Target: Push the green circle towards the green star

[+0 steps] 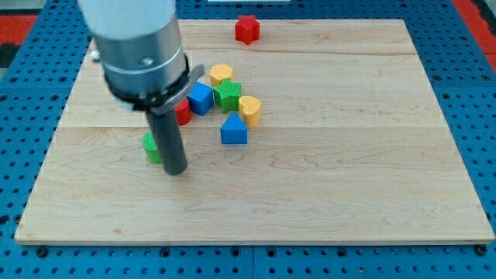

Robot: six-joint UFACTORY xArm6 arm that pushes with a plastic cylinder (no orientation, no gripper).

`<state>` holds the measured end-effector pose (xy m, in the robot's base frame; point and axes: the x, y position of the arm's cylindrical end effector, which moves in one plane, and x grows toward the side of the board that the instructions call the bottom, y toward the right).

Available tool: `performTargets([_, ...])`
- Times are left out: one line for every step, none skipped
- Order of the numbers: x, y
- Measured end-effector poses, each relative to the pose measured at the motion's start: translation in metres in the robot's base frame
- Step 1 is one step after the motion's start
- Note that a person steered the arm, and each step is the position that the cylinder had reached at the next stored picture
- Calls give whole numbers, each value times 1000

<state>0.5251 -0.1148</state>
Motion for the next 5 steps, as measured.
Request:
performTargets([-7, -55])
performTargets([-41, -25])
performTargets([-34, 5])
performTargets([-11, 88])
performTargets([-39, 177])
